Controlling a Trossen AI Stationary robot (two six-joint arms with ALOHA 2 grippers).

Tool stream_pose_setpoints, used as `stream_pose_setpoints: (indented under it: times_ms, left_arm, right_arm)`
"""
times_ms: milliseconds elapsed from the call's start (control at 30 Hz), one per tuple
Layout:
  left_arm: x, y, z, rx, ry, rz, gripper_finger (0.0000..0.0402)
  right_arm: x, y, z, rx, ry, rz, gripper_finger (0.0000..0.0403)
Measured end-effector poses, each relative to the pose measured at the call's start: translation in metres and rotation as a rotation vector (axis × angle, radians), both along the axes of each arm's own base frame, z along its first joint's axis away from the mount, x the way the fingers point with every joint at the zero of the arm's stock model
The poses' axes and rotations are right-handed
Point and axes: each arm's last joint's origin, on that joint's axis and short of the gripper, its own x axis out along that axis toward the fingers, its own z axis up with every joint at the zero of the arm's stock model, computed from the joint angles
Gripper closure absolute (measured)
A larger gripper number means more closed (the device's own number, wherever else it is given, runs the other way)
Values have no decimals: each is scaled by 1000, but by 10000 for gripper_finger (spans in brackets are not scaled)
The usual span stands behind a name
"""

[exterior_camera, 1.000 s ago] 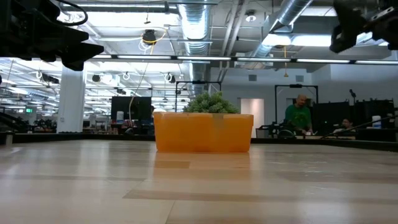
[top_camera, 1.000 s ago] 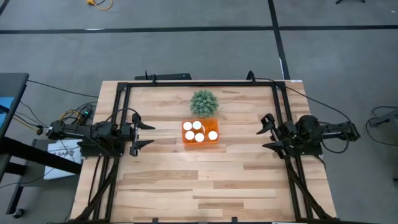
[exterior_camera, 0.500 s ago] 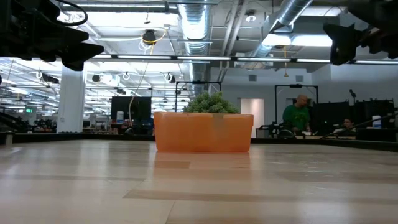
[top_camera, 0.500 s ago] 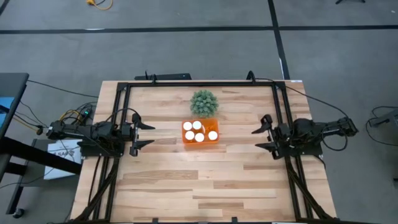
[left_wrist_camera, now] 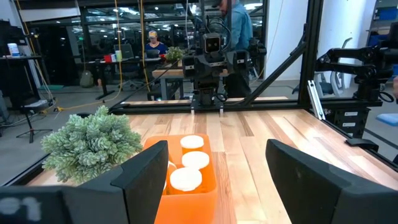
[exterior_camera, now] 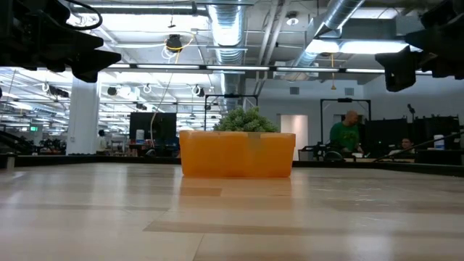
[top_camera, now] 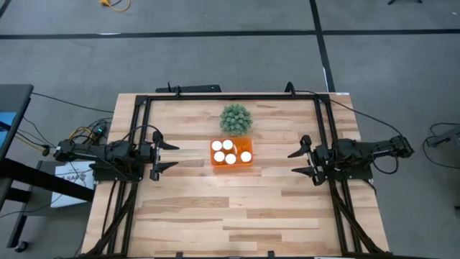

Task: Pick and place pill bottles into a basket
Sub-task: Return to Home Position

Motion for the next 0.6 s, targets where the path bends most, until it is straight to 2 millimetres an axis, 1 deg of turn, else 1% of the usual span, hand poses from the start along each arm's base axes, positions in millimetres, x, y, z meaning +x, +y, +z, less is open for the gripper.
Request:
stream_pose_setpoints:
  times_ms: [600]
  left_arm:
    - [0,0,0,0,0,0,141]
  right_arm:
    - [0,0,0,14,6,-17,159]
